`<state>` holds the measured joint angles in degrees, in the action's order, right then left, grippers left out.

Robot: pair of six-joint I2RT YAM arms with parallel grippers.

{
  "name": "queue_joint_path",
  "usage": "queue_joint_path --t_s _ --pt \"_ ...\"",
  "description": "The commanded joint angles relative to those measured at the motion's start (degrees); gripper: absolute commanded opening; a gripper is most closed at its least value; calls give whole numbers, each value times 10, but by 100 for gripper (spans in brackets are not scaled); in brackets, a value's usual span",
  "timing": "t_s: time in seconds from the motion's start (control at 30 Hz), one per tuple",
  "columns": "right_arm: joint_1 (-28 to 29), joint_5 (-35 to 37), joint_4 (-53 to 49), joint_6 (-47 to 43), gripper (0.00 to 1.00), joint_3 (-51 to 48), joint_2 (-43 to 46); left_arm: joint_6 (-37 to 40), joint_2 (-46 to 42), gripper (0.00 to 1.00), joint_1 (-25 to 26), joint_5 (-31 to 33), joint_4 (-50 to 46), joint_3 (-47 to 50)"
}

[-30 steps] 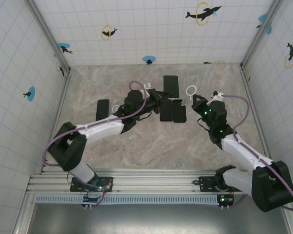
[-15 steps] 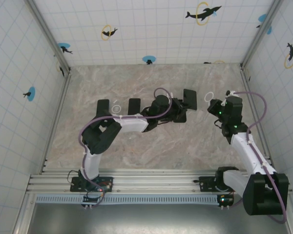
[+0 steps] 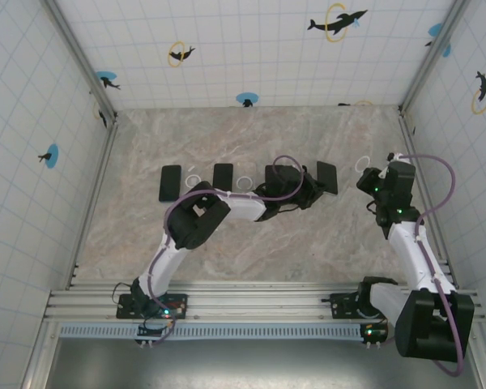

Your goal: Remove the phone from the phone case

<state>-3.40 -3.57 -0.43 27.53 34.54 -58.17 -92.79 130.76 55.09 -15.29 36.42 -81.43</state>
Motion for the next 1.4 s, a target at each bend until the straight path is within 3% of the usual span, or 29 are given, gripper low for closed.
queue_joint_path --t_s 0.0,0.57,0.77,0.83,1.37 --pt "-3 -9 12 -3 3 -9 11 18 15 1 4 20 12 -36" --pt "-6 -27 44 5 3 -31 -27 -9 82 4 5 42 -38 -84" --pt "-12 -33 44 1 3 -33 -34 3 95 12 9 28 -92 -123" --pt "-15 -35 44 1 3 -35 -34 5 91 21 10 30 -108 -124" --pt "-25 -42 66 -2 3 -63 -41 51 52 39 18 35 -201 -131"
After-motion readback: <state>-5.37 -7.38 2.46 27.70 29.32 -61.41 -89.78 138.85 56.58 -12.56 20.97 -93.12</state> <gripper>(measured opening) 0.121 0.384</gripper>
